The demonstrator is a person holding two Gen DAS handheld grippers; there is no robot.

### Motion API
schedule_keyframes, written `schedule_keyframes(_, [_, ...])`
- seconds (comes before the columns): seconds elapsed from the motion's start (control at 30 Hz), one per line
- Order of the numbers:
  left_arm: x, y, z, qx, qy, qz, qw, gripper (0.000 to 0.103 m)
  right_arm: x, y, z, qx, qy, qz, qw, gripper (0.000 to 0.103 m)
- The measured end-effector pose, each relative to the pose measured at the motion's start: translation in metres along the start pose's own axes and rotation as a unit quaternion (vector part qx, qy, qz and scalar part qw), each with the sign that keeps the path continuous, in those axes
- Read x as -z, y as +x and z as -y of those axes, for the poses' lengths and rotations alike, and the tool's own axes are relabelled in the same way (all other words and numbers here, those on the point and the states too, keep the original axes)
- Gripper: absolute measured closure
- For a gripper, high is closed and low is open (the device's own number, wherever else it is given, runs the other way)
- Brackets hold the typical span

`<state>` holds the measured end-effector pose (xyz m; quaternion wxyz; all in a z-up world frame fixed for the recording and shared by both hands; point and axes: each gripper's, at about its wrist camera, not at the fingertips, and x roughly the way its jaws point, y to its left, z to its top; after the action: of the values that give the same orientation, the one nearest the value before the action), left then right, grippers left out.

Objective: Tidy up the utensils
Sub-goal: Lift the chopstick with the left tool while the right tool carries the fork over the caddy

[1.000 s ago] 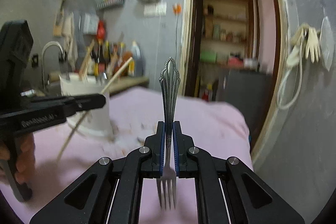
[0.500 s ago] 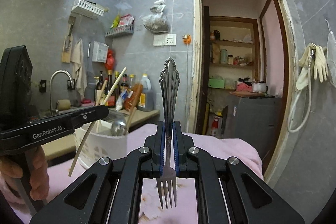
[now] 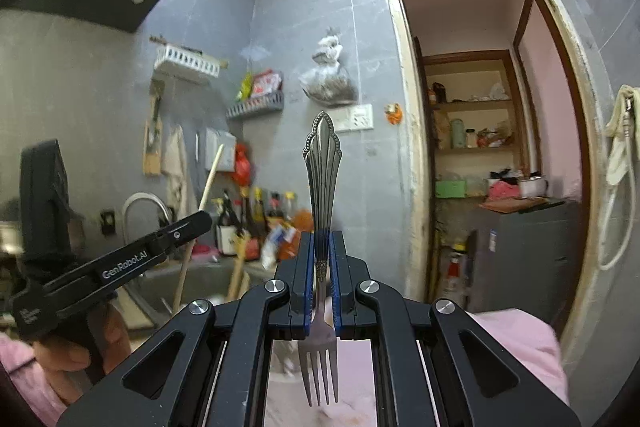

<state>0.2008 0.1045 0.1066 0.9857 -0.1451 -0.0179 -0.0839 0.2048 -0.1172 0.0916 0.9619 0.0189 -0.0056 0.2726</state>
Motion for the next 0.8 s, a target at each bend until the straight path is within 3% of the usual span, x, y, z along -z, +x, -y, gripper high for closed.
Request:
schedule_keyframes(0.17, [-0.013, 0.011, -0.049, -0.042, -0.042, 0.023, 0.998, 0.101, -0.005, 0.024, -0.013, -0.018, 0.011, 0.015, 1.0, 0.098])
schedule_keyframes(0.37, [-0.007, 0.03, -0.095, -0.076, -0.102, 0.028, 0.9915, 0.101, 0.01, 0.048, -0.024, -0.014, 0.006, 0.01, 1.0, 0.098])
schedule_keyframes(0.5, [0.0, 0.037, -0.101, -0.085, -0.109, 0.021, 0.9902, 0.101, 0.023, 0.059, -0.023, -0.009, 0.004, -0.002, 1.0, 0.098])
schedule_keyframes(0.8, [0.024, 0.041, -0.078, -0.097, -0.07, 0.022, 0.9926, 0.101, 0.042, 0.065, -0.016, -0.013, 0.012, -0.014, 1.0, 0.098])
